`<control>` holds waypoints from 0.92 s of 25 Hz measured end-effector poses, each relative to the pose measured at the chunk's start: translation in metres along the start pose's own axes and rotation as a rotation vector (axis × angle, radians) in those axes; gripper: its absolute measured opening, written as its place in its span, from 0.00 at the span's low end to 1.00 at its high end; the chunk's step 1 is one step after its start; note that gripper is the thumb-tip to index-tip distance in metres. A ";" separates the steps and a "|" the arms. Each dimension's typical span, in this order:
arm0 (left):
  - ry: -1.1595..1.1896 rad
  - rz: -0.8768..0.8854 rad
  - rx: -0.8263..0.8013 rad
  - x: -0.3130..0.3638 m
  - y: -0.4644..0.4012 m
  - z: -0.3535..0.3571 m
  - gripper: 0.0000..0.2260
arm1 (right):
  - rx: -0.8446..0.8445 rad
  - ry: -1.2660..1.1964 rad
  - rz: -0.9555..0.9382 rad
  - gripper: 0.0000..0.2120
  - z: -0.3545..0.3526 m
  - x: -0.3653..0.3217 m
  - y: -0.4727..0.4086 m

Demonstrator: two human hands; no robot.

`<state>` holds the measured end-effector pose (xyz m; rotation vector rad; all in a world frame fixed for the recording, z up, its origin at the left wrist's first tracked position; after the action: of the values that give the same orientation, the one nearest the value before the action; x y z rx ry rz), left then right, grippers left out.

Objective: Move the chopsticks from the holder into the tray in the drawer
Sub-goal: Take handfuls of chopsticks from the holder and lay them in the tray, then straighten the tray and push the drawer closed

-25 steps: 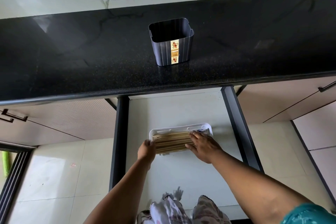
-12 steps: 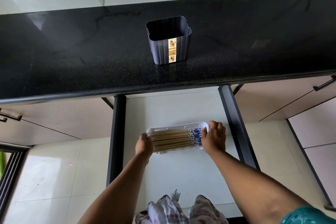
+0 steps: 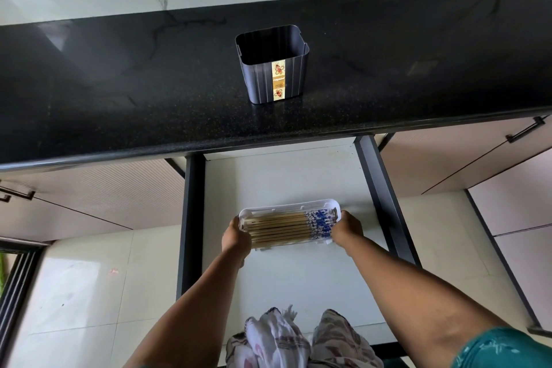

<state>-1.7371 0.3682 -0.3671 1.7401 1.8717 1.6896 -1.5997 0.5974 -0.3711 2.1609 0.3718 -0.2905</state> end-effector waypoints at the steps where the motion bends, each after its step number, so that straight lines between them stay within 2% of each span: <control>1: -0.010 0.006 0.005 -0.002 0.002 0.000 0.29 | -0.006 0.000 0.012 0.17 -0.001 0.001 0.001; 5: -0.061 0.025 0.030 -0.007 0.009 -0.001 0.24 | -0.016 -0.035 0.018 0.15 -0.001 0.003 0.009; 8: -0.196 0.070 0.027 -0.007 0.014 -0.005 0.22 | -0.012 -0.094 0.008 0.19 -0.001 0.006 0.020; 10: -0.320 0.130 0.059 -0.008 0.022 -0.006 0.25 | 0.046 -0.131 -0.014 0.23 -0.001 0.010 0.032; 13: -0.431 0.262 0.190 -0.003 0.042 -0.004 0.23 | 0.177 -0.138 -0.136 0.21 0.000 0.015 0.050; 18: -0.578 0.470 0.285 -0.001 0.092 0.016 0.07 | 0.244 0.097 -0.329 0.12 0.008 0.021 0.095; 23: -0.474 0.577 0.334 -0.017 0.159 0.057 0.07 | 0.278 0.301 -0.513 0.06 0.024 0.050 0.156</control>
<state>-1.5890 0.3515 -0.2854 2.7152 1.5850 0.9433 -1.4978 0.4988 -0.2849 2.3572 1.1214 -0.3136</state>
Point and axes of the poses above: each hand's wrist, its own y-axis away from the middle knuckle, its own z-axis out of the palm, x = y × z, the point moved 2 cm from there along -y, towards the middle knuckle, and after that the axes turned 15 degrees about -x, right-handed, at the moved point
